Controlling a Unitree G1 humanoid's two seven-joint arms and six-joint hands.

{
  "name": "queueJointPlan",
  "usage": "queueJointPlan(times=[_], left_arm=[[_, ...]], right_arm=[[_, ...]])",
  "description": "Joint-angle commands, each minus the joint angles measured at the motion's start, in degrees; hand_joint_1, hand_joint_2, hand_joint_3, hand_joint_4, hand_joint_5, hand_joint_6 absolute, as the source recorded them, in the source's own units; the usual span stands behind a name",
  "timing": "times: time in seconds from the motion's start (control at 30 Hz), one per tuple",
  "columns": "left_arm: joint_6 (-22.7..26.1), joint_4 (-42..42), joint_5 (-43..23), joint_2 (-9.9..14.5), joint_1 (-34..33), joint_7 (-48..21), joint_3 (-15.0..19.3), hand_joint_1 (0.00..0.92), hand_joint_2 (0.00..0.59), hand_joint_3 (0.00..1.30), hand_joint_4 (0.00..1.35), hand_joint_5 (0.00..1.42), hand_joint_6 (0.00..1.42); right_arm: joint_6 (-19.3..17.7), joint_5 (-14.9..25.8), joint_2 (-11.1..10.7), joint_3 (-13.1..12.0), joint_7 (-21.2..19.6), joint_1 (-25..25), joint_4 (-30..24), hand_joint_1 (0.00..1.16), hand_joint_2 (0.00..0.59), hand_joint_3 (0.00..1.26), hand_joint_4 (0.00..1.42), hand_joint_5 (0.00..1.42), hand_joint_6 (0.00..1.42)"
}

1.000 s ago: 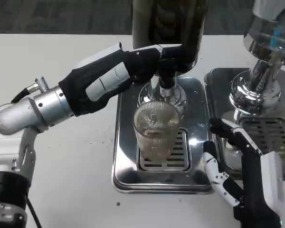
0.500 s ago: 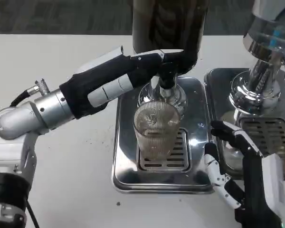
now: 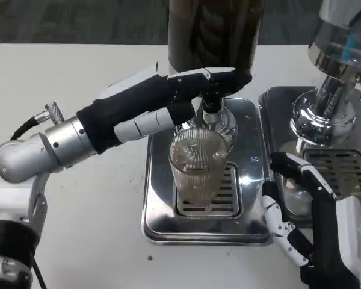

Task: Grasp the cup under the faucet to collect the drink, then remove the cup.

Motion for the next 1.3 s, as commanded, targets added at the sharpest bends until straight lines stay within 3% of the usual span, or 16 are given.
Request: queueJointPlan(times=[0.03,0.4,0.57,0.7,0.8,1.3], left_arm=[[-1.25,1.90,4.23,1.56,1.24,-0.27,-2.53,0.000,0.108,0.18,0.08,0.09,0.00],[-6.77,2.31,6.80,2.83,1.22,2.38,-5.08,0.000,0.110,0.16,0.06,0.07,0.00],[-7.97,2.58,7.36,3.34,1.05,3.31,-5.80,0.000,0.110,0.16,0.05,0.06,0.00],[-8.53,2.70,7.55,3.64,0.98,3.83,-6.22,0.000,0.109,0.16,0.05,0.05,0.00],[-8.67,2.84,7.50,3.76,0.94,4.16,-6.43,0.000,0.109,0.16,0.05,0.05,0.00],[-9.46,3.35,7.40,4.39,0.60,5.49,-7.14,0.000,0.109,0.16,0.05,0.05,0.00]], right_arm=[[-0.42,0.09,0.10,-0.13,0.36,0.51,-0.70,0.44,0.420,0.38,0.41,0.36,0.31],[-0.50,0.38,0.12,-0.26,0.75,0.30,-0.67,0.44,0.420,0.38,0.39,0.35,0.29],[-0.86,1.32,-0.04,-0.33,1.87,-0.11,-0.39,0.44,0.405,0.32,0.34,0.32,0.27],[-1.61,3.48,-0.66,-0.33,4.85,-1.06,0.17,0.47,0.307,0.23,0.25,0.27,0.24],[-1.78,5.62,-1.15,-0.38,8.08,-1.89,0.53,0.49,0.270,0.19,0.20,0.24,0.21],[-1.27,11.06,-2.79,-1.06,19.58,-5.59,1.54,0.62,0.209,0.02,0.05,0.09,0.12]])
